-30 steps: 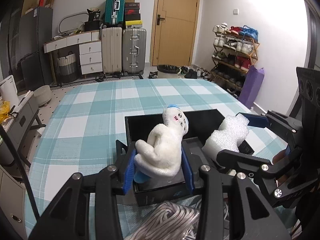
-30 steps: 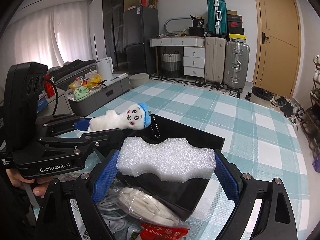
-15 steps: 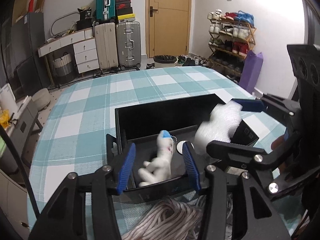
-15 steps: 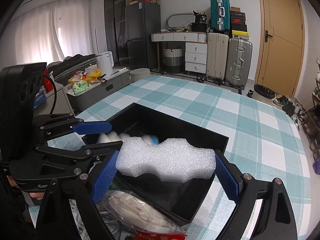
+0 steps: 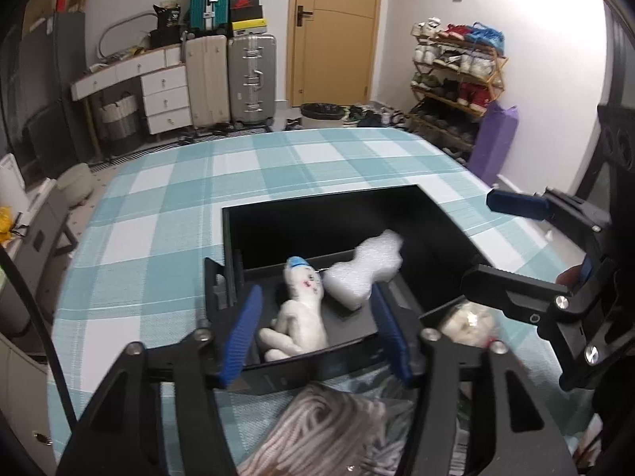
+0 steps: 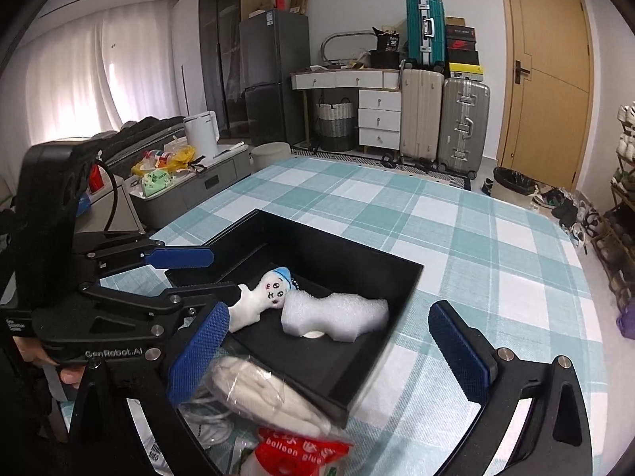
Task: Organize soft objects
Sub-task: 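Lower doll and foam block into the black box and open both grippers, then move both tools back toward the remaining items beside the box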
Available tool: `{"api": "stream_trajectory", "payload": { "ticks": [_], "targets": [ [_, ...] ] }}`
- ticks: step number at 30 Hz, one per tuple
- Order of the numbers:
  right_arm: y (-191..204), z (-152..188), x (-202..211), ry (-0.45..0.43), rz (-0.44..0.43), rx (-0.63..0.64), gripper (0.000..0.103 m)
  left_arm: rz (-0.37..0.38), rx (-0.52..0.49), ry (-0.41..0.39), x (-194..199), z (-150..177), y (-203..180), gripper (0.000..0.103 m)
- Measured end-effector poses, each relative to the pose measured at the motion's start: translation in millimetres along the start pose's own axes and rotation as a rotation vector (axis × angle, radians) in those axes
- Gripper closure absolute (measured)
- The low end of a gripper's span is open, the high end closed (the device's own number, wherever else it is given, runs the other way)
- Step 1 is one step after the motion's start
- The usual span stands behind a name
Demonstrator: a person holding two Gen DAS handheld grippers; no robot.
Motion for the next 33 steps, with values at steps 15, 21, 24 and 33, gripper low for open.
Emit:
{"api": "stream_trajectory", "payload": {
  "ticks": [15,21,24,33],
  "targets": [
    [-4,14,53,-0.01,-0.005,-0.11,0.001,-0.033,0.011,-0.131,56,-2,4,0.0],
    [7,25,65,0.003,0.011,-0.083,0.001,-0.045,0.05,-0.132,69,17,12,0.0],
    [12,29,69,0.005,0.005,-0.08,0.001,-0.064,0.043,-0.131,71,24,14,0.0],
    [15,46,73,0.042,0.02,-0.077,0.001,-0.054,-0.009,-0.1,74,44,7,0.0]
  ]
}}
Point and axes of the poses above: each gripper's, at about its wrist camera, not at the fingertips, and x roughly against the way its jaws point, y to its left, z to its underside, the point moved 6 cm from there along -x, roughly the way its jaws point, and after that the axes turned 12 degrees about -y, right-handed, at the moved point
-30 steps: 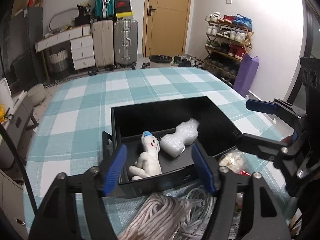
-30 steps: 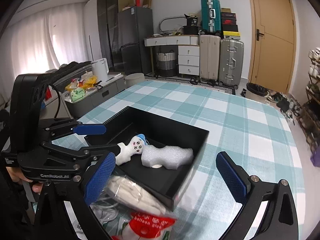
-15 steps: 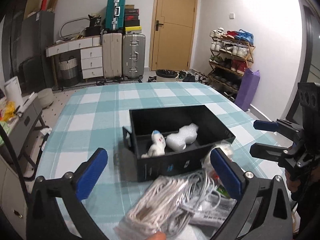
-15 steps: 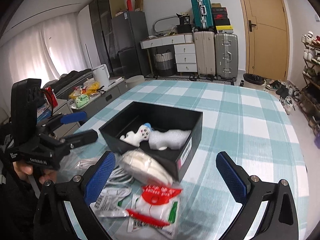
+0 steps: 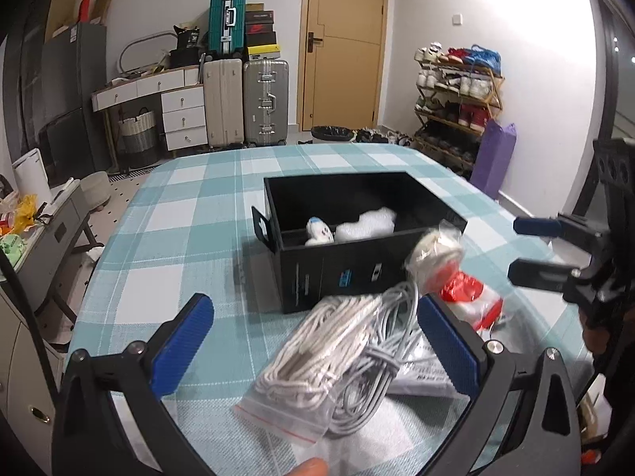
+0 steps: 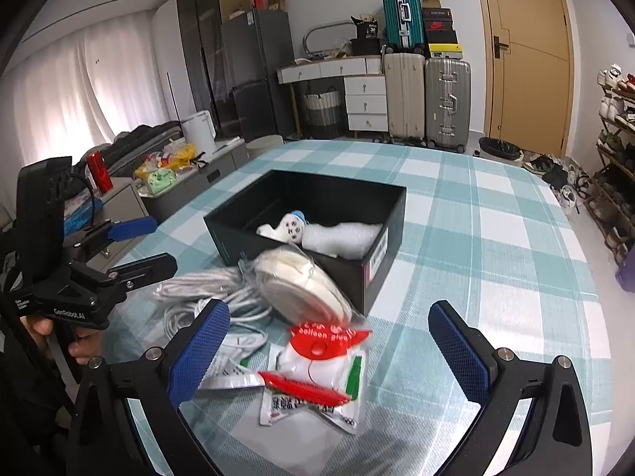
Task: Organize soft objects
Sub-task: 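Move both tools back toward the remaining items beside the box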
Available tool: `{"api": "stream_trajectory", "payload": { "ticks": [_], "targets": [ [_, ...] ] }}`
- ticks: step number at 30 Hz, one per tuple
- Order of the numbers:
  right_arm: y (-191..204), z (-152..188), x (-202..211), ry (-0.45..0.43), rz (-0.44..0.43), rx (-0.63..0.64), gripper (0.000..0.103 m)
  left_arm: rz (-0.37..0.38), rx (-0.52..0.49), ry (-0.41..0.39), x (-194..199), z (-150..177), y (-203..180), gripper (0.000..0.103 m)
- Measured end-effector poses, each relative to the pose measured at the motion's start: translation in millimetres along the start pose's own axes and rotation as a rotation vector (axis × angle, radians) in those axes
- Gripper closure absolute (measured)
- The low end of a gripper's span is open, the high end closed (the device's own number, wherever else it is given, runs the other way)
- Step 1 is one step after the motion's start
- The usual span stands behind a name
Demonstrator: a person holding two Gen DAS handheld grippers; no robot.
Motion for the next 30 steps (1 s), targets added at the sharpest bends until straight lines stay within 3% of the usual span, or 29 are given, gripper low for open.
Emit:
{"api": "stream_trajectory", "payload": {
  "ticks": [13,30],
  "targets": [
    [1,11,-10,0.056,0.028,0.04,0.001,-0.036,0.044,0.006,0,13,18,0.0],
    [-4,40,-40,0.165,0.044,0.044,0.004,-0.014,0.093,0.07,-10,26,25,0.0]
  ]
}}
Point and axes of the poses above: each gripper's, at about its wrist camera, not at the fingertips, and x roughly against the way its jaws point, y to its left, z to its underside, the point moved 6 cm from there along -x, roughly the way its jaws point, and after that the axes turned 12 degrees about -y, right-handed, at the moved point
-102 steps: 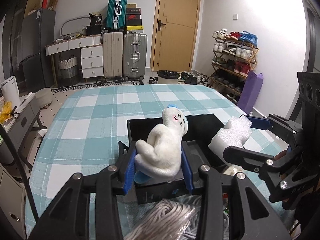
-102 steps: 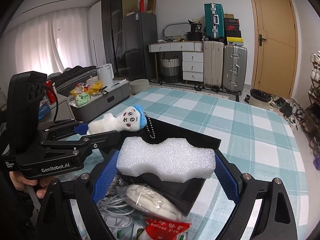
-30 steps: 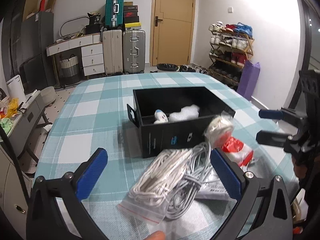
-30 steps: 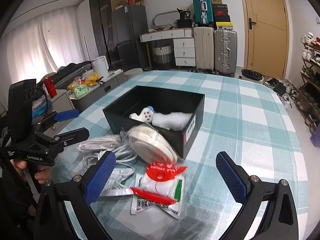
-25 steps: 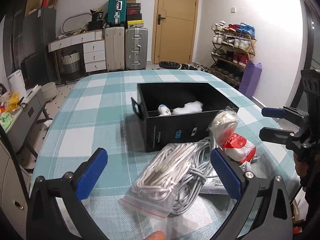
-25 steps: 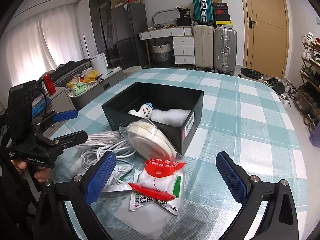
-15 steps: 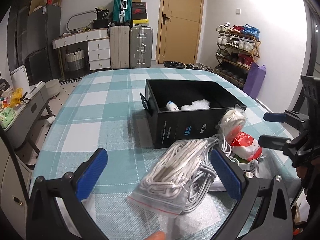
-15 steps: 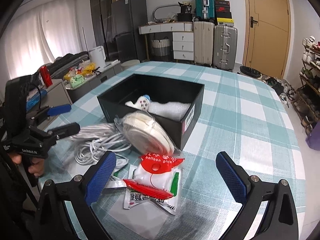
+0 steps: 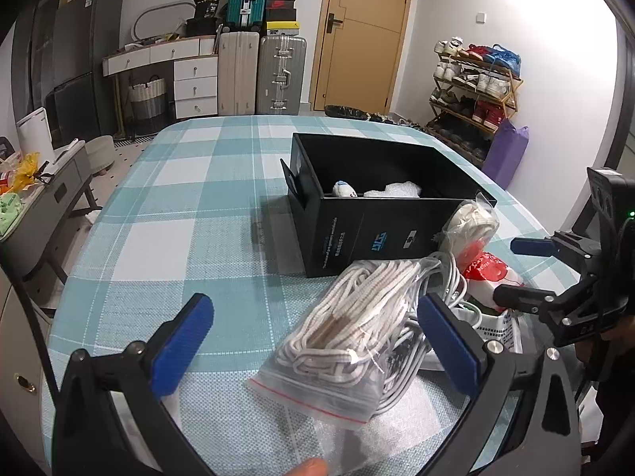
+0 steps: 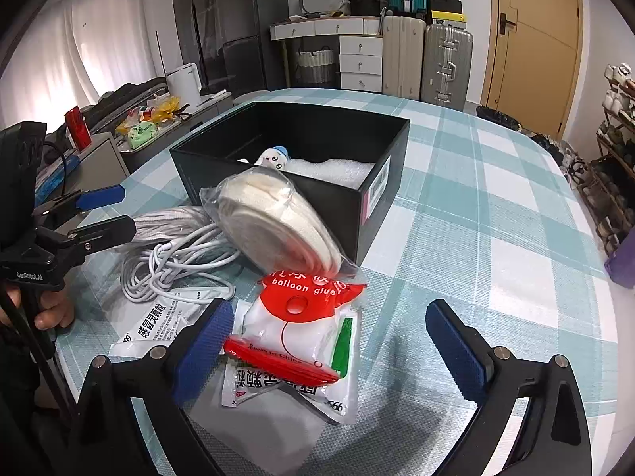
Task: Organize soft objects
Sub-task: 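Move both tools back toward the remaining items beside the box, then grasp the red balloon glue packet with the right gripper while left grasps the bagged rope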
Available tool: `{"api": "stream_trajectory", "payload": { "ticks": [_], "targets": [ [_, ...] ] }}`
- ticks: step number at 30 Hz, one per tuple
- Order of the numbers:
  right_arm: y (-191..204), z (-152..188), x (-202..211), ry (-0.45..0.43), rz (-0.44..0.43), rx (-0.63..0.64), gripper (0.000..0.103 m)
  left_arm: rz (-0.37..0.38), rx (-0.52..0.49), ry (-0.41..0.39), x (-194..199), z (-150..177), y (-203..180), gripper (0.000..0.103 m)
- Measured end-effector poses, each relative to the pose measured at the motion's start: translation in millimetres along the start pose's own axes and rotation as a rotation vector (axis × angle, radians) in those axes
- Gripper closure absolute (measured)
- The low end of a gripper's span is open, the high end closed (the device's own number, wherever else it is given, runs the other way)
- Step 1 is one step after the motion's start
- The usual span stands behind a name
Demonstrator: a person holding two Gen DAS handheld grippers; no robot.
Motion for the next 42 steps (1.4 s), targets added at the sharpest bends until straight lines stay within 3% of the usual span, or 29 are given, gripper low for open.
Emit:
{"api": "stream_trajectory", "payload": {
  "ticks": [17,25,32,42],
  "targets": [
    [7,4,-4,0.017,0.017,0.06,0.024,0.001,-0.017,0.024,-5,5,-5,0.0],
    [9,5,-6,0.026,-0.017,0.052,0.048,0.005,-0.025,0.029,-5,6,-4,0.0],
    [10,4,-4,0.022,-0.06,0.038,0.058,0.012,-0.027,0.05,-8,9,-5,0.0],
    [6,2,3,0.002,-0.059,0.035,0.058,0.052,0.045,0.121,-19,13,2,0.002]
  ]
}}
Point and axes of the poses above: each gripper's, at about its wrist camera, not at the fingertips, and x roughly against the way its jaws point, y to its left, z to its underside, the point moved 6 cm from there along -x, roughly the way its jaws point, and after that the axes turned 12 degrees about -y, right-handed, at the moved point
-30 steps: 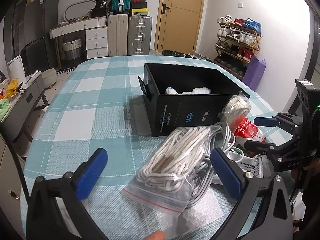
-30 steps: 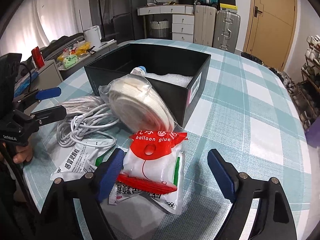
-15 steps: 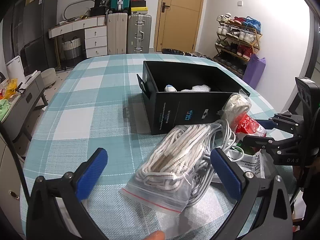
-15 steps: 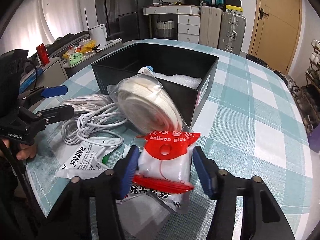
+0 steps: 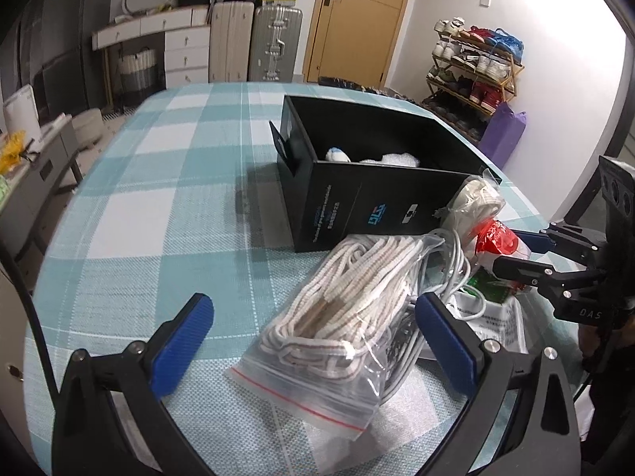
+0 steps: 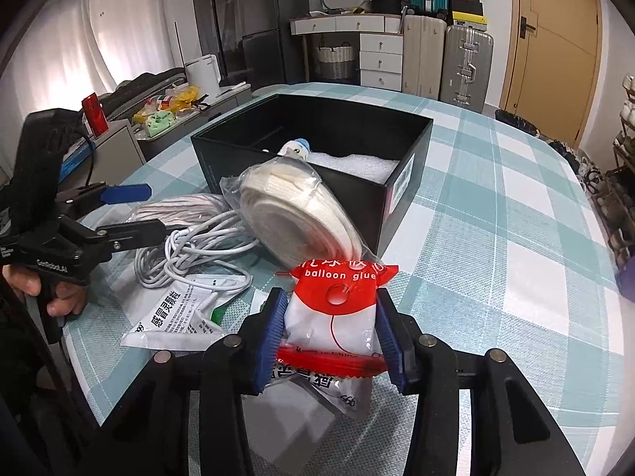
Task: Organize soft objects
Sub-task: 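Grasp the red balloon glue packet with the right gripper while left grasps the bagged rope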
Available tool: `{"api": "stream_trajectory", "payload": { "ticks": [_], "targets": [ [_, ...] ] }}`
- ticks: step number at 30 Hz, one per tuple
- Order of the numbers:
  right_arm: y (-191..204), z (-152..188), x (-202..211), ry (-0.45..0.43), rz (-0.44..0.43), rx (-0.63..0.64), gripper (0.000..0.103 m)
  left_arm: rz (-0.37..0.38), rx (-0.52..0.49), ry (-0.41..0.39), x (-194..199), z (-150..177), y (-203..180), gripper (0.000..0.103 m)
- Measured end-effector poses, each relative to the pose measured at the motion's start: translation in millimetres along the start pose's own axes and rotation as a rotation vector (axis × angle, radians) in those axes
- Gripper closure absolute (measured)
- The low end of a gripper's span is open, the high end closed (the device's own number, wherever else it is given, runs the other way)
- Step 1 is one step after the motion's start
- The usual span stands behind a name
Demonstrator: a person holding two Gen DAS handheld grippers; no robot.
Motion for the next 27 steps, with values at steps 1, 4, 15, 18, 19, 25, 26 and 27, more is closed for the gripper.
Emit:
{"api": "stream_trajectory", "payload": {
  "ticks": [1,4,15,18,19,25,26,27],
  "targets": [
    [0,0,1,-0.002,0.0,0.0,0.058,0.012,0.009,0.008,0,1,0,0.002],
    [-2,-1,1,-0.005,0.002,-0.002,0.058,0.034,0.045,0.03,-3,0,3,0.002],
    [-6,-4,6,-0.019,0.007,-0.004,0.058,0.07,0.138,0.047,-11,0,9,0.009],
    [-7,-4,7,-0.024,0.007,-0.005,0.058,0.078,0.127,0.048,-14,-2,5,0.012],
    [-7,-4,8,-0.026,0.008,-0.004,0.058,0.088,0.124,0.048,-14,-2,4,0.013],
    [-7,-5,9,-0.028,0.009,-0.004,0.058,0.162,0.148,0.052,-13,-1,-1,0.036],
    [-7,-4,9,-0.028,0.008,-0.004,0.058,0.165,0.142,0.048,-12,-2,-2,0.041],
    [-7,-5,9,-0.029,0.008,-0.004,0.058,0.17,0.134,0.045,-11,-2,-4,0.047]
  ]
}}
Point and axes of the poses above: each gripper's, at about its wrist camera, not at the fingertips, and x roughly against the way its jaws point, y to its left, z to its underside, the point moved 6 cm from there along -x, roughly the way its jaws point, and after that the axes turned 12 degrees about -y, right-handed, at the moved point
